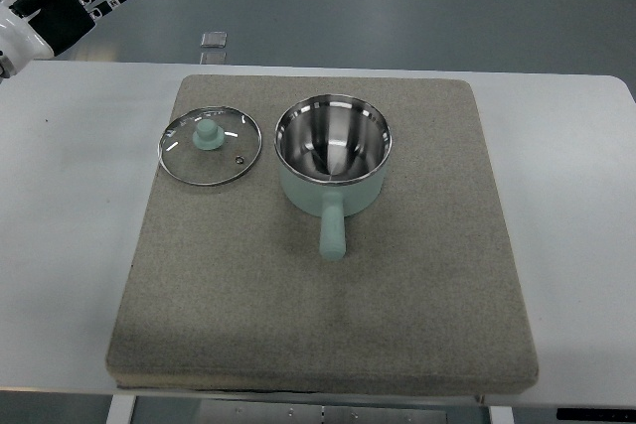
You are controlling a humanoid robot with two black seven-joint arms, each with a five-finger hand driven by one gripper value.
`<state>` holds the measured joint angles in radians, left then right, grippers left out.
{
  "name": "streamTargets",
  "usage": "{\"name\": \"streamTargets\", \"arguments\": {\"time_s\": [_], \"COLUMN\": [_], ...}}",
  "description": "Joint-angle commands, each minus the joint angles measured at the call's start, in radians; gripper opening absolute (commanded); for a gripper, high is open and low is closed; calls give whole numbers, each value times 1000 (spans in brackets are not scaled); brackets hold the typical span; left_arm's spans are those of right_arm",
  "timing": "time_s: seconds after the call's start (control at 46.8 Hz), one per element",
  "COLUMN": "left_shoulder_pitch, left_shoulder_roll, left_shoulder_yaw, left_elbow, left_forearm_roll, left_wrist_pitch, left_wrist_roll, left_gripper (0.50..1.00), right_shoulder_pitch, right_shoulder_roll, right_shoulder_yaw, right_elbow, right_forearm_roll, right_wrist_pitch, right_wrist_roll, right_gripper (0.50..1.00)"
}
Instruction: Place lid left of pot with left hand
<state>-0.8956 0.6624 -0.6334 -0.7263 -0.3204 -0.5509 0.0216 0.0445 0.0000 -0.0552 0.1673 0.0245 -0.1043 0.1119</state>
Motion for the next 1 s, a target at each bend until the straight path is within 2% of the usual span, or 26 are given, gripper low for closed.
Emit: {"name": "streamTargets", "arguments": {"time_s": [0.0, 0.213, 0.683, 0.982], "left_shoulder_pitch": [3, 4, 66, 75], "left_shoulder_roll": [0, -12, -44, -81], "left_shoulder_yaw": [-2, -2, 0, 11], "left_elbow": [4, 38, 38, 38], "left_forearm_roll": [-9, -5, -15, 1], "left_wrist_pitch": [-3, -47, -49, -47], "left_wrist_roll": [6, 8, 8, 29], "left_gripper": [996, 996, 996, 996], "right_shoulder_pitch": [0, 0, 0, 0], "right_shoulder_roll": [0, 0, 0, 0], "right_shoulder_yaw": [0, 0, 0, 0], "right_elbow": [0, 0, 0, 0], "right_forearm_roll": [0, 0, 0, 0], "right_wrist_pitch": [0, 0, 0, 0], "right_wrist_roll": [-1, 0, 0, 0], "right_gripper": [921, 921, 921, 921]}}
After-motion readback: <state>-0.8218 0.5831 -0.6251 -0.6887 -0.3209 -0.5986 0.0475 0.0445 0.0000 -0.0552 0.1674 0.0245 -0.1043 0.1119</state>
